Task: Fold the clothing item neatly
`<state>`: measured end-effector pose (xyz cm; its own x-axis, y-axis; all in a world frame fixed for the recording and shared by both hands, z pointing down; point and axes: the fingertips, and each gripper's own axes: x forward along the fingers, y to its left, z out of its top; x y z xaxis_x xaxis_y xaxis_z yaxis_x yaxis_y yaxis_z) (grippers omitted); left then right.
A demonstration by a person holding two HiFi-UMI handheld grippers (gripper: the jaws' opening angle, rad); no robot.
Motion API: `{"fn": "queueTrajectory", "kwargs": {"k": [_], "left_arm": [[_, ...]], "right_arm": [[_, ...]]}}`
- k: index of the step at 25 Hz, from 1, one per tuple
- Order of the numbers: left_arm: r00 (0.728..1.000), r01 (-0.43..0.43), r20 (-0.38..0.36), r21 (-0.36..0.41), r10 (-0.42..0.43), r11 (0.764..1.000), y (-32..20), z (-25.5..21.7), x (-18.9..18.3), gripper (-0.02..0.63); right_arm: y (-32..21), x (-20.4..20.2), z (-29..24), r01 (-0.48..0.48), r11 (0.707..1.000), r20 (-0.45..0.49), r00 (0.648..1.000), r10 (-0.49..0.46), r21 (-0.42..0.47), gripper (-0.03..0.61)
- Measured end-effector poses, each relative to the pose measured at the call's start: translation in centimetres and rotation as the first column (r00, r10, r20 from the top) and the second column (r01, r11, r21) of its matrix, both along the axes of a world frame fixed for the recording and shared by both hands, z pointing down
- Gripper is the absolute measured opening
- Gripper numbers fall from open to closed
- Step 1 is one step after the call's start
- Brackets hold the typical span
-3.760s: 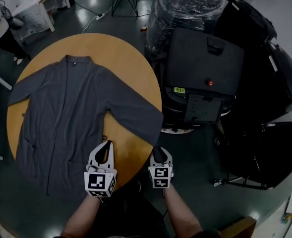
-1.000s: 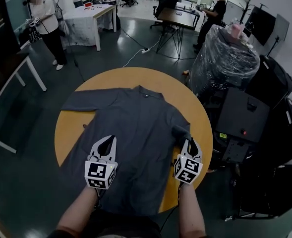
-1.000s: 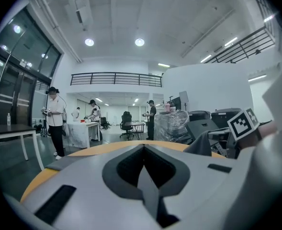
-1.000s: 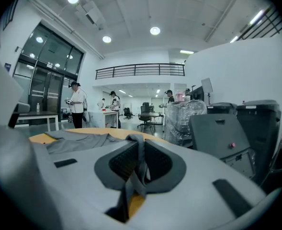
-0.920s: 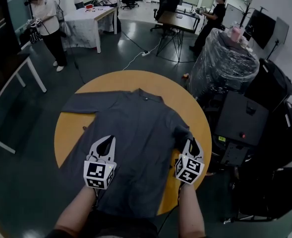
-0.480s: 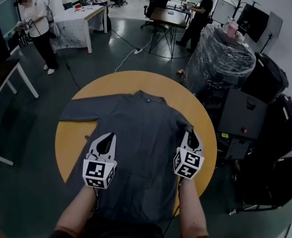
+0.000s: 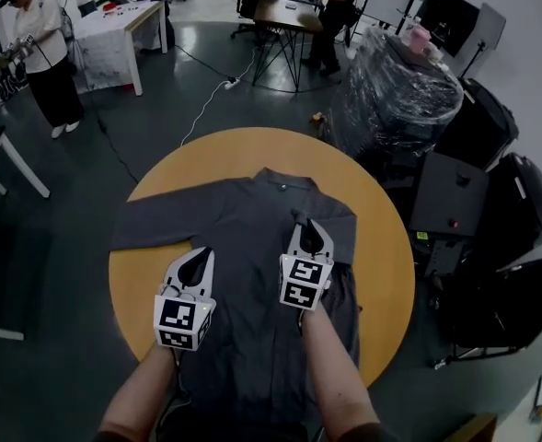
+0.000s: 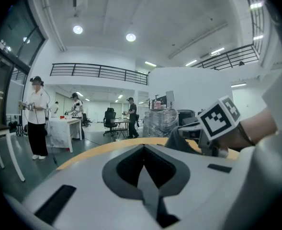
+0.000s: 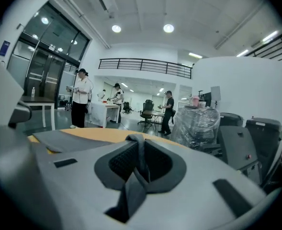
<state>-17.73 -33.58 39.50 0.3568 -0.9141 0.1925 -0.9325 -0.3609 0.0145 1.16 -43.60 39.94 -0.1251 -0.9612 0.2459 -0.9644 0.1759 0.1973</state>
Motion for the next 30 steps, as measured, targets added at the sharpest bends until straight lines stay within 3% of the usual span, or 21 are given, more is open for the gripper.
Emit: {"fn": "queueTrajectory", "kwargs": {"k": [3,7,10,16,24,27,30], "left_arm": [[1.0,-0.015,-0.028,-0.035,0.014,0.999,-0.3,1.4,-1.2,0.008],[0.999,-0.037,-0.026,-0.072,0.035,0.997,-0.7,2.8,-2.5,0.008],[0.999,-0.043,-0.038,-0.097,0.039,0.994,-1.0,3.7,-3.2,0.008],[0.997,-0.069,-0.042,-0.117,0.065,0.991,-1.9,4.8,-3.7,0.008],[0.999,-0.042,0.022,-0.122,0.045,0.992,-2.4,4.9,-2.9,0.008],[0.998,-0.027,0.052,-0.116,0.033,0.993,-1.9,4.5,-2.7,0.008],[0.998,-0.008,0.06,-0.104,0.014,0.995,-1.6,4.2,-2.6,0.009]], "right_arm": [[0.0,-3.7,3.6,0.057,0.994,-0.016,0.998,-0.058,-0.092,0.021],[1.7,-6.9,8.4,0.13,0.96,0.026,0.991,-0.128,-0.249,0.026],[3.5,-7.8,10.4,0.143,0.945,0.039,0.99,-0.138,-0.295,0.044],[4.7,-8.6,11.1,0.136,0.944,0.002,0.99,-0.143,-0.302,0.056],[4.7,-11.6,9.4,0.339,0.905,0.029,0.939,-0.343,-0.258,0.155],[4.6,-10.1,8.7,0.318,0.922,0.12,0.947,-0.298,-0.221,0.156],[3.7,-5.6,9.7,0.199,0.952,0.168,0.972,-0.162,-0.232,0.155]]}}
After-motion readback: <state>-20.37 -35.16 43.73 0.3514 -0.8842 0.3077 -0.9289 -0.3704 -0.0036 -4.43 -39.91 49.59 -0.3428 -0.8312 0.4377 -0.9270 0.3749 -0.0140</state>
